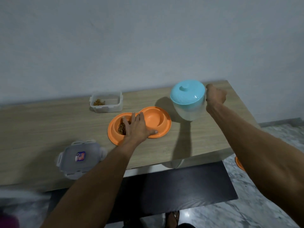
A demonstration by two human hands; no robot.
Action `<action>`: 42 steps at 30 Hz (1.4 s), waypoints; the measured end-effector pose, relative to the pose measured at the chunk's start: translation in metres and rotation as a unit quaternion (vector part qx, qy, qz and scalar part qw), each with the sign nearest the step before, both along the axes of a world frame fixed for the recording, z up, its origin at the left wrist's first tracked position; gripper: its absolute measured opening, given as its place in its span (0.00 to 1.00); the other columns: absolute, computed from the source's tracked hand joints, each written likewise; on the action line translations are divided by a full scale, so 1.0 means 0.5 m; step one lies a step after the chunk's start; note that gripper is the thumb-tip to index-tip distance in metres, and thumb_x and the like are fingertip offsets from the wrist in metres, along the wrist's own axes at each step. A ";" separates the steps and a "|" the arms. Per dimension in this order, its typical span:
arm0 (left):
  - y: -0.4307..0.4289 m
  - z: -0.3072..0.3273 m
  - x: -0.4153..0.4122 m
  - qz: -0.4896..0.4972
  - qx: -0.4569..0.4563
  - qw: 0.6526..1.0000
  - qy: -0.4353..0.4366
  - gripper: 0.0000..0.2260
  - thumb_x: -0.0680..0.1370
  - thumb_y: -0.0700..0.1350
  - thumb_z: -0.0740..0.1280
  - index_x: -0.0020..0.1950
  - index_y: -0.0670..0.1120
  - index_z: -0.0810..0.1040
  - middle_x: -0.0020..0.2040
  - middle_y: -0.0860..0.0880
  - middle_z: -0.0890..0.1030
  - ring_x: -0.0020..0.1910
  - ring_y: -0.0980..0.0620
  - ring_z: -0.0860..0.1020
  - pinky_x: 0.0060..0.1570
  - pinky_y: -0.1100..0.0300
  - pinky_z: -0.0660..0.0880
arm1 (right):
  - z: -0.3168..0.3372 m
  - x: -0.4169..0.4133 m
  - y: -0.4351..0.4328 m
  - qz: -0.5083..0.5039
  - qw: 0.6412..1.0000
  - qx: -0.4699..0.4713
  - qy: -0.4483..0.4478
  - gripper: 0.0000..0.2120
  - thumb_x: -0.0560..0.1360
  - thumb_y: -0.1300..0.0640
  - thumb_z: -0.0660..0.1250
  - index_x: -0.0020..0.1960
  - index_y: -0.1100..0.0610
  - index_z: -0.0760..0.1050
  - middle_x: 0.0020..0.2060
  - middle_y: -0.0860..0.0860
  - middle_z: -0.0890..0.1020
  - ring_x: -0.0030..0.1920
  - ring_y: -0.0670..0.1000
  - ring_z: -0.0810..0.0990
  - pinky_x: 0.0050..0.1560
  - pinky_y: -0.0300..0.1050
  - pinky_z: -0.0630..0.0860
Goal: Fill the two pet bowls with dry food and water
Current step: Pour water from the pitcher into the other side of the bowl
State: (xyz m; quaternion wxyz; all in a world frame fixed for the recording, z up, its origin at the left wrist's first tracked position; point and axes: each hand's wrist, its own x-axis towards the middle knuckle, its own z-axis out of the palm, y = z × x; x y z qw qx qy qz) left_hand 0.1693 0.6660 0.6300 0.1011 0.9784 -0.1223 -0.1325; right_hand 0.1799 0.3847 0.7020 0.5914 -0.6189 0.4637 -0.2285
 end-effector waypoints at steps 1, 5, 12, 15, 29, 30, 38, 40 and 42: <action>0.002 -0.002 0.000 -0.002 -0.001 1.000 -0.001 0.52 0.66 0.72 0.66 0.79 0.43 0.50 0.78 0.46 0.60 0.79 0.44 0.49 0.72 0.33 0.40 | 0.004 -0.002 0.015 0.007 1.000 -0.014 0.003 0.10 0.70 0.55 0.67 0.32 0.57 0.69 0.32 0.50 0.73 0.36 0.53 0.71 0.39 0.46 0.70; 0.010 -0.008 0.002 -0.014 -0.014 1.000 -0.004 0.52 0.67 0.71 0.66 0.79 0.44 0.50 0.79 0.46 0.58 0.79 0.44 0.48 0.72 0.32 0.40 | 0.014 -0.003 0.062 0.036 0.997 -0.064 0.014 0.17 0.69 0.56 0.67 0.25 0.56 0.66 0.25 0.48 0.68 0.31 0.52 0.66 0.37 0.46 0.67; 0.015 -0.014 0.004 -0.019 -0.027 0.999 -0.008 0.52 0.68 0.71 0.66 0.79 0.44 0.49 0.79 0.46 0.57 0.79 0.44 0.48 0.72 0.32 0.40 | 0.028 0.001 0.093 0.078 0.987 -0.140 0.031 0.18 0.71 0.56 0.67 0.25 0.56 0.65 0.23 0.49 0.68 0.30 0.53 0.67 0.39 0.46 0.69; 0.015 -0.016 0.007 -0.021 -0.025 0.999 -0.008 0.52 0.67 0.71 0.66 0.79 0.44 0.49 0.79 0.45 0.57 0.79 0.44 0.48 0.72 0.32 0.40 | 0.027 0.003 0.100 0.092 0.980 -0.172 0.034 0.19 0.71 0.56 0.67 0.24 0.57 0.66 0.22 0.50 0.68 0.32 0.54 0.70 0.40 0.46 0.70; 0.016 -0.022 0.010 -0.014 -0.029 0.999 0.000 0.52 0.67 0.70 0.67 0.80 0.45 0.49 0.80 0.46 0.56 0.80 0.44 0.46 0.72 0.32 0.39 | 0.028 0.008 0.097 0.126 0.956 -0.256 0.065 0.20 0.70 0.54 0.66 0.23 0.59 0.66 0.21 0.51 0.68 0.31 0.53 0.71 0.40 0.46 0.71; 0.016 -0.021 0.010 -0.013 -0.030 0.999 -0.002 0.52 0.67 0.70 0.67 0.79 0.45 0.49 0.79 0.46 0.56 0.80 0.44 0.47 0.72 0.32 0.39 | 0.029 0.008 0.098 0.126 0.955 -0.259 0.066 0.20 0.71 0.54 0.66 0.23 0.59 0.66 0.22 0.52 0.68 0.31 0.54 0.71 0.40 0.45 0.70; 0.013 -0.016 0.008 -0.014 -0.030 0.999 0.000 0.51 0.67 0.69 0.68 0.79 0.44 0.49 0.79 0.45 0.56 0.79 0.44 0.46 0.72 0.32 0.39 | 0.035 0.006 0.096 0.132 0.949 -0.276 0.077 0.20 0.71 0.54 0.66 0.23 0.58 0.66 0.23 0.53 0.70 0.32 0.55 0.73 0.42 0.48 0.73; 0.012 -0.014 0.008 -0.013 -0.025 1.000 0.003 0.51 0.68 0.69 0.68 0.79 0.44 0.49 0.80 0.45 0.55 0.79 0.44 0.46 0.72 0.32 0.39 | 0.037 0.006 0.095 0.132 0.950 -0.274 0.076 0.20 0.71 0.54 0.65 0.23 0.58 0.66 0.23 0.53 0.70 0.32 0.55 0.73 0.42 0.47 0.72; 0.011 -0.014 0.009 -0.010 -0.021 1.000 0.007 0.52 0.68 0.69 0.68 0.79 0.44 0.48 0.80 0.45 0.55 0.80 0.44 0.45 0.72 0.32 0.39 | 0.040 0.005 0.095 0.133 0.950 -0.272 0.072 0.19 0.71 0.54 0.65 0.23 0.58 0.66 0.23 0.53 0.70 0.31 0.55 0.72 0.41 0.46 0.71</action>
